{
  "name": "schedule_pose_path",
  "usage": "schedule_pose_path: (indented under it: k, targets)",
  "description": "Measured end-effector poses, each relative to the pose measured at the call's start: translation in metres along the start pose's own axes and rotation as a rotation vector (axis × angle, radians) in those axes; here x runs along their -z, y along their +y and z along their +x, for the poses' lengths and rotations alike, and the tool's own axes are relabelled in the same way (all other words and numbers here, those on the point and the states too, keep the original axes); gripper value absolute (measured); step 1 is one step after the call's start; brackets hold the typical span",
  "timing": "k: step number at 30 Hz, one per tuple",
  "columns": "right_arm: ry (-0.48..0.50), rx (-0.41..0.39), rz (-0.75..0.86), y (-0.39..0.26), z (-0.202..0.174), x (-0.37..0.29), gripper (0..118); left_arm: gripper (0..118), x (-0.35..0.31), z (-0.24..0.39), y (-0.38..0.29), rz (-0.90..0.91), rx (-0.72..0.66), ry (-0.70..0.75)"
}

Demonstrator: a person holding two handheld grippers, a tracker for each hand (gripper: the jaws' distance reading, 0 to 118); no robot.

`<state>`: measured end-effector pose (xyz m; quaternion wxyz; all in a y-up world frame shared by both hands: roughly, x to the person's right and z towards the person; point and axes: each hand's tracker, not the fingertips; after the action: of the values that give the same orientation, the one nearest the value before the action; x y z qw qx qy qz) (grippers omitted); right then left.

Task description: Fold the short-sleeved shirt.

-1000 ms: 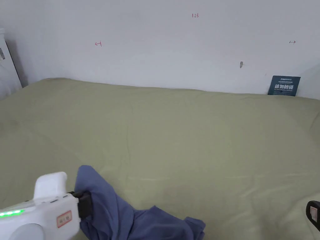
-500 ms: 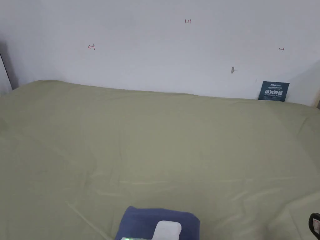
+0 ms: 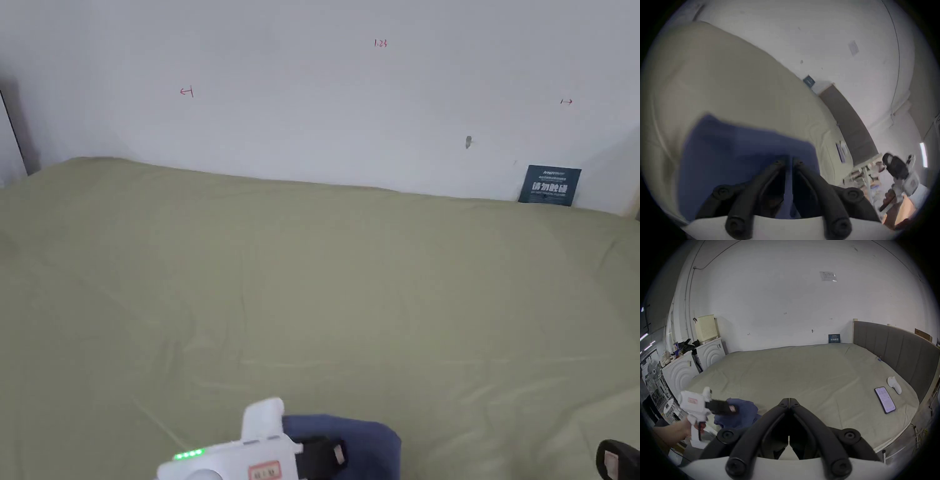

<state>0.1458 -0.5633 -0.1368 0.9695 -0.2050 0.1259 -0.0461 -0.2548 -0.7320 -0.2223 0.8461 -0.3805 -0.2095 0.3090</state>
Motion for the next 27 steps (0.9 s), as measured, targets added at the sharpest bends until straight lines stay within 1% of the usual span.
schedule_pose_path:
  k: [1, 2, 4, 7, 8, 10, 11, 13, 14, 15, 16, 17, 18, 19, 21, 22, 23, 24, 25, 26, 27]
  targets:
    - [0.001, 0.001, -0.002, 0.000, -0.001, 0.000, 0, 11, 0.008, -0.004, -0.010, -0.056, -0.046, -0.045]
    - [0.004, 0.004, -0.003, 0.000, -0.001, 0.000, 0, 10, 0.011, -0.007, -0.022, -0.089, -0.096, -0.045]
    - [0.019, 0.011, -0.004, -0.001, -0.002, 0.000, 0, 6, 0.007, -0.010, -0.043, -0.064, -0.114, -0.061]
    - [0.032, 0.006, -0.014, -0.003, -0.006, 0.008, 0, 6, -0.010, -0.014, -0.069, -0.083, -0.200, -0.092]
    - [0.037, 0.004, -0.021, -0.004, -0.008, 0.012, 0, 6, -0.014, -0.015, -0.076, -0.092, -0.223, -0.071]
    - [0.055, 0.005, -0.033, -0.006, -0.012, 0.022, 0, 6, -0.024, -0.016, -0.087, -0.087, -0.282, -0.078]
    - [0.077, 0.008, -0.042, -0.007, -0.015, 0.029, 0, 6, -0.029, -0.014, -0.090, -0.087, -0.305, -0.074]
    - [0.142, 0.008, -0.072, -0.010, -0.021, 0.047, 0, 6, -0.038, -0.008, -0.086, -0.099, -0.307, -0.082]
    - [0.190, 0.003, -0.089, -0.012, -0.025, 0.059, 0, 6, -0.047, -0.001, -0.079, -0.102, -0.289, -0.075]
    - [0.276, 0.014, -0.118, -0.014, -0.029, 0.076, 0, 6, -0.060, 0.007, -0.067, -0.058, -0.226, -0.069]
    - [0.341, 0.040, -0.150, -0.016, -0.034, 0.089, 0, 6, -0.071, 0.011, -0.057, -0.015, -0.193, -0.073]
    - [0.450, 0.085, -0.207, -0.019, -0.040, 0.106, 0, 7, -0.086, 0.013, -0.044, 0.030, -0.178, -0.044]
    - [0.625, 0.155, -0.276, -0.025, -0.044, 0.127, 0, 7, -0.104, 0.013, -0.028, 0.069, -0.177, 0.015]
    - [0.724, 0.240, -0.310, -0.034, -0.050, 0.146, 0, 8, -0.117, 0.007, -0.015, 0.102, -0.178, 0.066]
    - [0.938, 0.406, -0.426, -0.061, -0.066, 0.190, 0, 8, -0.138, -0.015, 0.006, 0.163, -0.197, 0.153]
    - [0.973, 0.461, -0.465, -0.073, -0.072, 0.207, 0, 8, -0.143, -0.025, 0.013, 0.180, -0.209, 0.211]
    - [0.971, 0.500, -0.520, -0.087, -0.076, 0.224, 0, 8, -0.148, -0.038, 0.020, 0.168, -0.236, 0.269]
    - [0.954, 0.537, -0.575, -0.101, -0.078, 0.239, 0, 8, -0.149, -0.050, 0.026, 0.145, -0.265, 0.293]
    - [0.914, 0.579, -0.595, -0.113, -0.078, 0.250, 0, 10, -0.149, -0.060, 0.032, 0.126, -0.270, 0.271]
    - [0.936, 0.631, -0.641, -0.125, -0.074, 0.260, 0, 20, -0.147, -0.068, 0.035, 0.099, -0.282, 0.248]
    - [0.899, 0.662, -0.708, -0.136, -0.071, 0.270, 0, 35, -0.141, -0.075, 0.039, 0.070, -0.303, 0.220]
